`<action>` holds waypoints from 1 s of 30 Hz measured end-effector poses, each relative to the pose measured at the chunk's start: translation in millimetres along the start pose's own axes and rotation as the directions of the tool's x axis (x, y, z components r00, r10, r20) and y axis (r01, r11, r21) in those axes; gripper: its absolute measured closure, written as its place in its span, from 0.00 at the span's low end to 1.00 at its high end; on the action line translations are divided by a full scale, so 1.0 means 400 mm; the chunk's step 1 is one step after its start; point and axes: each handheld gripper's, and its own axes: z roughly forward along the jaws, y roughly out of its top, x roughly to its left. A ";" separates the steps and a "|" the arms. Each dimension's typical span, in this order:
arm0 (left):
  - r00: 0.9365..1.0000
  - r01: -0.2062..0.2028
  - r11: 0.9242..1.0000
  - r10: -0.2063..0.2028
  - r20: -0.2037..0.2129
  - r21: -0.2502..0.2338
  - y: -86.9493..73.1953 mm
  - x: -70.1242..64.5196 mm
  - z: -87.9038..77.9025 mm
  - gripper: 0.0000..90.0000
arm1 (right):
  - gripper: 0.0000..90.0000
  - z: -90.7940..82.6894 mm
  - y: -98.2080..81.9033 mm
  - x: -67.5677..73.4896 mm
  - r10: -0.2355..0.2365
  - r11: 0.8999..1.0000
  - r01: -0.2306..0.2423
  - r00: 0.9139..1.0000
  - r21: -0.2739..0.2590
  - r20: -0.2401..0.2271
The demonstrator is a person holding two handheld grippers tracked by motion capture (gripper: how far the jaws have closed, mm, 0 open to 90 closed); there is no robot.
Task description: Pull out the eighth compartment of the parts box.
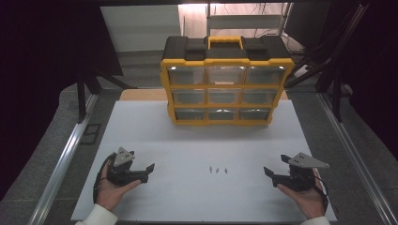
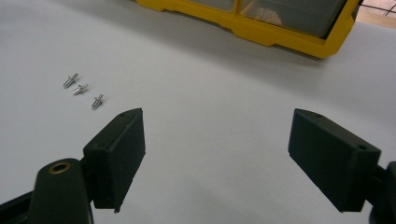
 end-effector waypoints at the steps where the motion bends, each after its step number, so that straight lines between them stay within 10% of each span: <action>1: 1.000 0.001 1.000 -0.001 -0.001 -0.001 0.001 0.001 0.000 0.11 | 0.21 0.001 0.000 -0.001 0.001 1.000 -0.001 1.000 0.002 0.001; 30: 1.000 0.018 1.000 -0.018 0.026 -0.010 0.001 0.000 -0.008 0.12 | 0.22 0.026 0.018 0.013 0.037 0.999 -0.037 0.999 -0.012 0.002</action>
